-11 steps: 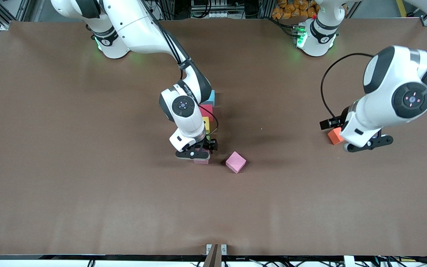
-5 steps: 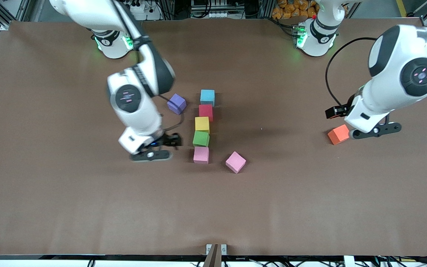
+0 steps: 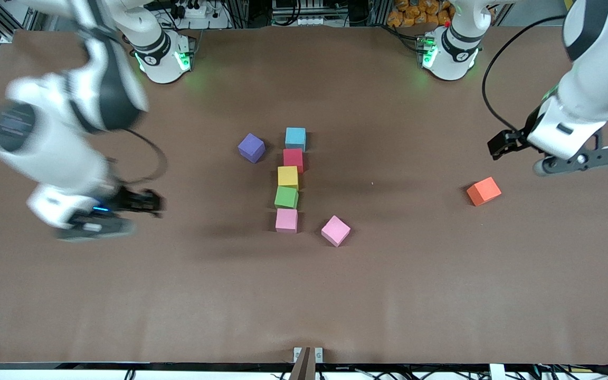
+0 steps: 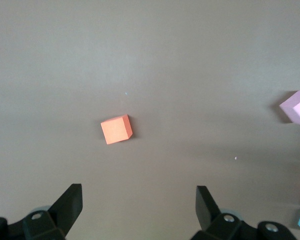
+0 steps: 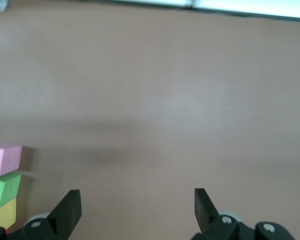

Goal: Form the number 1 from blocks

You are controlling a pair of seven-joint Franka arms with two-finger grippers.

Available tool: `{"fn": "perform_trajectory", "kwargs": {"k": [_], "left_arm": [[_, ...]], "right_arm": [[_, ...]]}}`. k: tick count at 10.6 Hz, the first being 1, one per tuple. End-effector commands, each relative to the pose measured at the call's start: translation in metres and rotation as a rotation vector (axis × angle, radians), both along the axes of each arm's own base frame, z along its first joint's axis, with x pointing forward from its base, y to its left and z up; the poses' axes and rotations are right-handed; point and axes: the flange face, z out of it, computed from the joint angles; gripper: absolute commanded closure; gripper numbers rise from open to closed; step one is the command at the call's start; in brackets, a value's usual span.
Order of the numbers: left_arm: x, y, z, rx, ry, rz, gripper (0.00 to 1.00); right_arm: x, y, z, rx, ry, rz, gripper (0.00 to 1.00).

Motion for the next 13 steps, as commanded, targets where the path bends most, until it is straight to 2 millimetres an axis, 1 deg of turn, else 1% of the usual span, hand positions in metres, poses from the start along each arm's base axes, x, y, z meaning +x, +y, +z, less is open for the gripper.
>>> {"fn": "perform_trajectory", "kwargs": {"k": [1, 2, 3, 4, 5, 6, 7, 8, 9, 10, 11, 13], "left_arm": [[-0.010, 0.000, 0.029, -0.037, -0.032, -0.056, 0.00], [-0.008, 0.001, 0.035, -0.040, -0.045, -0.052, 0.00], [-0.008, 0.000, 0.041, -0.049, -0.052, -0.052, 0.00], [-0.012, 0.001, 0.049, -0.055, -0.036, -0.056, 0.00], [-0.018, 0.003, 0.059, -0.065, -0.002, -0.111, 0.00], [-0.020, 0.008, 0.064, -0.071, 0.023, -0.146, 0.00], [-0.021, 0.011, 0.064, -0.068, 0.036, -0.149, 0.00], [-0.021, 0.011, 0.065, -0.064, 0.032, -0.149, 0.00], [-0.022, 0.010, 0.070, -0.065, 0.023, -0.151, 0.00], [-0.020, 0.011, 0.069, -0.066, 0.026, -0.149, 0.00], [-0.012, 0.011, 0.056, -0.075, 0.053, -0.147, 0.00], [-0.013, 0.007, 0.057, -0.074, 0.051, -0.144, 0.00]], "right_arm": [[-0.041, -0.068, 0.062, 0.028, -0.011, -0.177, 0.00], [-0.054, -0.086, 0.076, 0.030, 0.006, -0.204, 0.00], [-0.067, -0.099, 0.088, 0.031, 0.024, -0.212, 0.00], [-0.076, -0.102, 0.095, 0.031, 0.042, -0.200, 0.00], [-0.078, -0.102, 0.095, 0.029, 0.060, -0.192, 0.00], [-0.077, -0.098, 0.090, 0.030, 0.067, -0.183, 0.00], [-0.074, -0.092, 0.077, 0.026, 0.076, -0.174, 0.00], [-0.070, -0.091, 0.063, 0.028, 0.053, -0.169, 0.00], [-0.070, -0.090, 0.059, 0.028, 0.054, -0.167, 0.00], [-0.070, -0.089, 0.058, 0.028, 0.056, -0.164, 0.00], [-0.071, -0.090, 0.057, 0.028, 0.062, -0.166, 0.00], [-0.072, -0.090, 0.056, 0.028, 0.068, -0.169, 0.00]]}}
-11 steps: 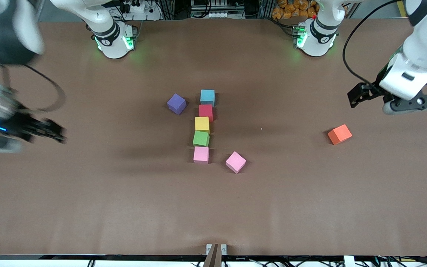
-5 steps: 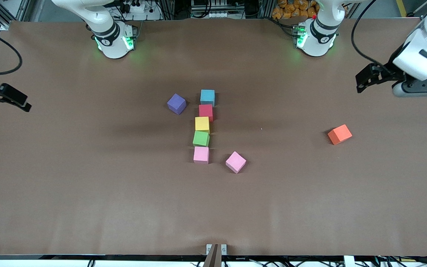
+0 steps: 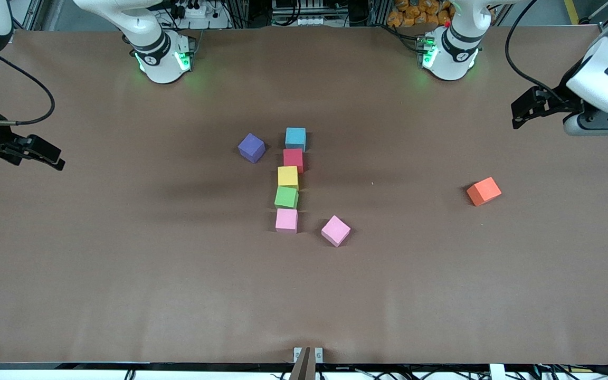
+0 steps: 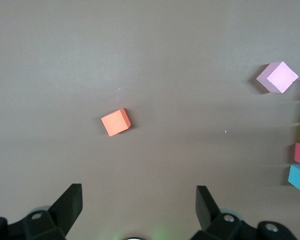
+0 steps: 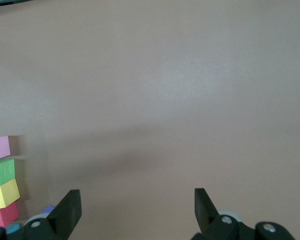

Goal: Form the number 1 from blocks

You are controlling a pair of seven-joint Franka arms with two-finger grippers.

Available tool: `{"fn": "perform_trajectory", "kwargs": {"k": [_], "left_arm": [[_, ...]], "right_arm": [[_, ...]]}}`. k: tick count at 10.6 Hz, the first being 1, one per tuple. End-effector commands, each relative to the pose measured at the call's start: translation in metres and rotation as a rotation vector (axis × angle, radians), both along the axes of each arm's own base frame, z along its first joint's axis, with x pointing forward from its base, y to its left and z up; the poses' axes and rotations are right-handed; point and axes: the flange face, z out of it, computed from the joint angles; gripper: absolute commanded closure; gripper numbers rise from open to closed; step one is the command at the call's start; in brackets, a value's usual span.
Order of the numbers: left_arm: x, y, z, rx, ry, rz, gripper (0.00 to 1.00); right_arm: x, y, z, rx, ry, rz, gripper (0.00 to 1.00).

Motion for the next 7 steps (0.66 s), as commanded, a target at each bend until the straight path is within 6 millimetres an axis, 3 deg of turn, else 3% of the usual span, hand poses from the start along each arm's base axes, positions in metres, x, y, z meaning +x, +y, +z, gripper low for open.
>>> {"fn": "perform_trajectory", "kwargs": {"k": [1, 7], "left_arm": [[0.0011, -0.0049, 0.0039, -0.024, 0.015, -0.013, 0.00], [-0.0005, -0.0010, 0.0080, -0.025, 0.008, -0.004, 0.00]], "right_arm": [[-0.0065, 0.0019, 0.0021, -0.010, 0.001, -0.001, 0.00], [-0.0079, 0.0046, 0.0008, -0.010, 0.015, -0.002, 0.00]]}}
